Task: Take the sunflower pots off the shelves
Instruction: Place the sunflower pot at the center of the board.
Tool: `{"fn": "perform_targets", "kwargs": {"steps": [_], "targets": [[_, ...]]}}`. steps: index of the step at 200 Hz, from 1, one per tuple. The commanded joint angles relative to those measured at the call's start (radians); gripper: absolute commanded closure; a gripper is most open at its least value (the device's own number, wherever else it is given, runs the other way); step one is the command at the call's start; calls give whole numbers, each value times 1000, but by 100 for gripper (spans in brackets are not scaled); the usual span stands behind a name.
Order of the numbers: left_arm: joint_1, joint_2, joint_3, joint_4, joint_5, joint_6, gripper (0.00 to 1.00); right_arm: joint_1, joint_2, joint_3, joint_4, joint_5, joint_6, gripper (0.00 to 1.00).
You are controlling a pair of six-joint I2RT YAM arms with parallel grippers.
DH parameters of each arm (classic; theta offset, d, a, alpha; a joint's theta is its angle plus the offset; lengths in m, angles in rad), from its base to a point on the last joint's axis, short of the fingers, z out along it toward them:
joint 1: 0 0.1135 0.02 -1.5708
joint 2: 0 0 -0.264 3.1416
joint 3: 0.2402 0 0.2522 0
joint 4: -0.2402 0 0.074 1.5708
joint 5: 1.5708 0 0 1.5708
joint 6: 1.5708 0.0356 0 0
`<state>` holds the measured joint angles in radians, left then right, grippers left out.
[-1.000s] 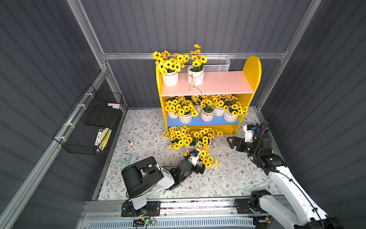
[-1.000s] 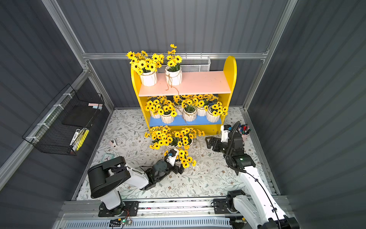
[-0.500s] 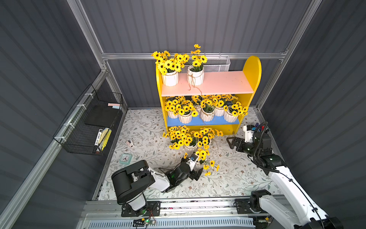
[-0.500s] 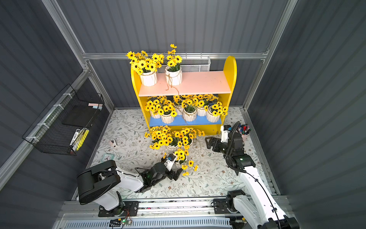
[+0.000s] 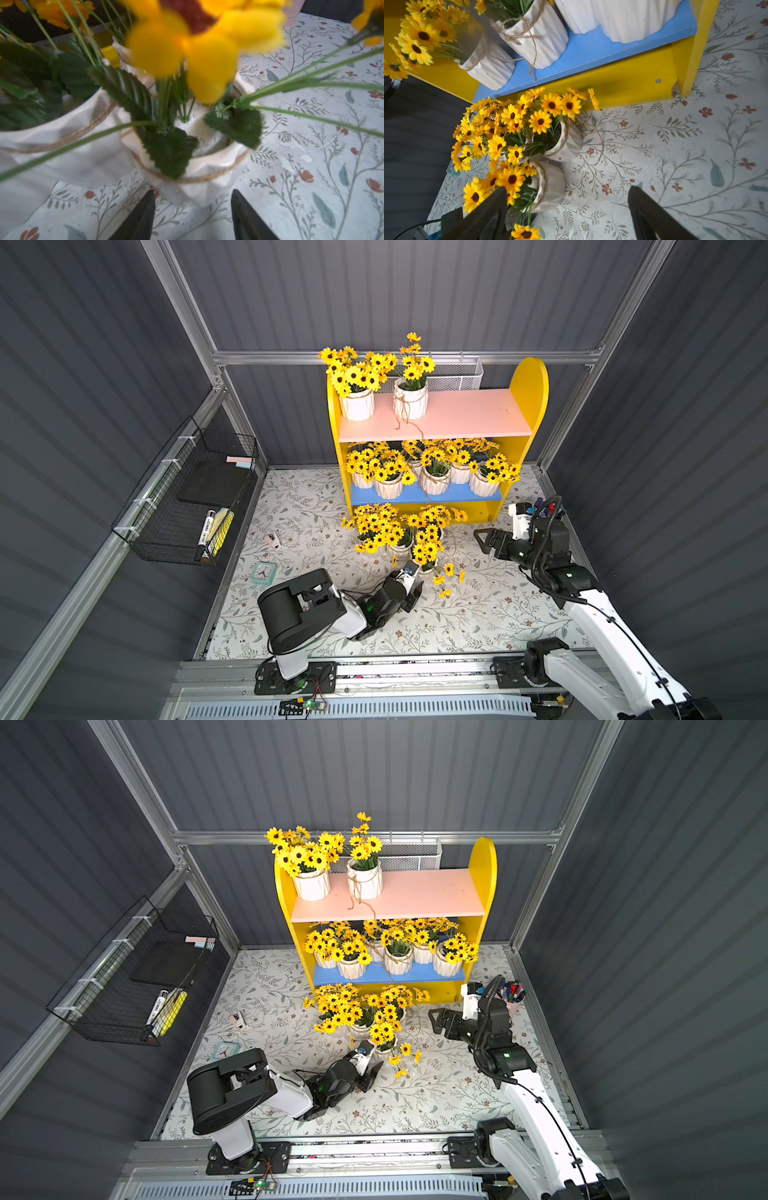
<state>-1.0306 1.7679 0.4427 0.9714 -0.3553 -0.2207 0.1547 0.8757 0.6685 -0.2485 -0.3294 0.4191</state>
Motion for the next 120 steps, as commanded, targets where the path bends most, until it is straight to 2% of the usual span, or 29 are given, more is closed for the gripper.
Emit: {"fn": "perform_targets", "kwargs": {"steps": [1, 31, 44, 67, 84, 101, 120], "targets": [[3, -1, 12, 17, -22, 1, 39, 7, -12, -6, -13, -11, 8, 8], [-4, -131, -56, -79, -31, -52, 34, 36, -24, 23, -25, -10, -4, 9], [-20, -262, -87, -171, -32, -71, 30, 81, -33, 66, -38, 2, -19, 9], [-33, -544, -57, -441, -71, -106, 22, 193, -23, 191, -46, 112, -72, 9], [-34, -727, 8, -623, -105, -116, 13, 286, 27, 325, -54, 182, -125, 8], [-34, -825, 113, -777, -137, -95, 1, 339, 108, 467, -68, 228, -177, 5], [-29, -856, 230, -885, -191, -33, 0, 367, 202, 616, -62, 261, -233, 1]]}}
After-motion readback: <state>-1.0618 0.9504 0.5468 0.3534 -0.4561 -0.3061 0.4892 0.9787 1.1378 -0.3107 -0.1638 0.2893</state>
